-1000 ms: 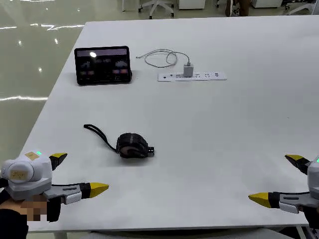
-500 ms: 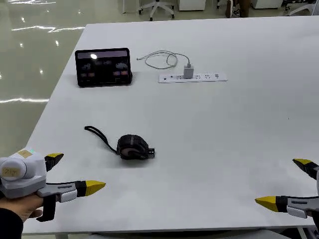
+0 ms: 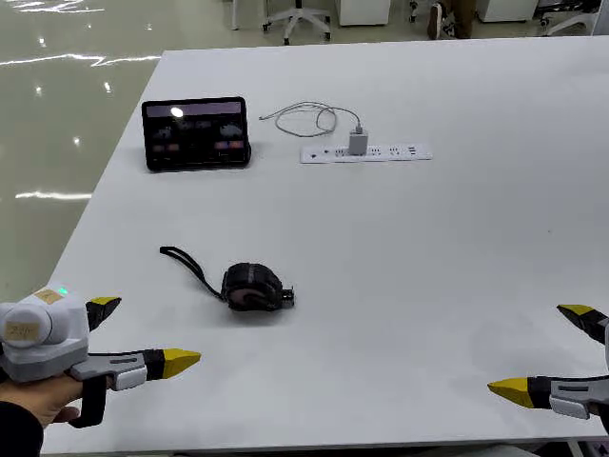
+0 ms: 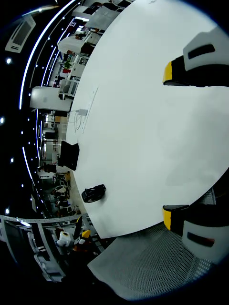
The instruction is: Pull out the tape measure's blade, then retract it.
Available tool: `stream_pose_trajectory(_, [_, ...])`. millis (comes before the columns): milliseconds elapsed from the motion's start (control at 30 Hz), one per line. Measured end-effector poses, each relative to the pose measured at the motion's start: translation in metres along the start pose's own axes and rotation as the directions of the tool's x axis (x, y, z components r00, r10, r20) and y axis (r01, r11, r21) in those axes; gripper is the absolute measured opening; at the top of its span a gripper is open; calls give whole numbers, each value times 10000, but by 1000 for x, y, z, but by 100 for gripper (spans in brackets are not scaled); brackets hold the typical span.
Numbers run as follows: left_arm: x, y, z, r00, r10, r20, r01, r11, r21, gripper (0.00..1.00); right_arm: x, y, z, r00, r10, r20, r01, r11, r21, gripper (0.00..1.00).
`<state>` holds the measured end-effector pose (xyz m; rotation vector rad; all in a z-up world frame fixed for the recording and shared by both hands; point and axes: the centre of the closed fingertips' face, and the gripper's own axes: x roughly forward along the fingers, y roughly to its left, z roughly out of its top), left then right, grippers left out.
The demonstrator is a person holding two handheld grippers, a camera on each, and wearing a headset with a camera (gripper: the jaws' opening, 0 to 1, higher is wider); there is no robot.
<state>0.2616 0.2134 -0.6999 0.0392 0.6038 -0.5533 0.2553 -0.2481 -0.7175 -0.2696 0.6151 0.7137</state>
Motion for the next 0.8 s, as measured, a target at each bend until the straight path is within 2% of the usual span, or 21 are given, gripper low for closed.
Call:
stream_pose_trajectory(267, [-1, 0, 0, 10000, 26, -96, -26, 10000, 80, 100, 0, -2, -1, 10000, -25, 41, 24, 9998, 197, 100])
stream_pose_trajectory(333, [0, -3, -2, 9998, -109, -182, 111, 9999, 66, 100, -1, -4, 2, 9998, -46, 213, 34, 9986, 533, 100])
stream_pose_trajectory(400, [1, -6, -3, 9994, -147, -300, 152, 9997, 179, 100, -1, -4, 3, 9998, -89, 203, 78, 9988, 493, 100])
stream_pose_trajectory(800, [0, -1, 1, 9998, -98, -174, 100, 9999, 117, 100, -4, -3, -3, 10000, -50, 61, 47, 9991, 424, 100])
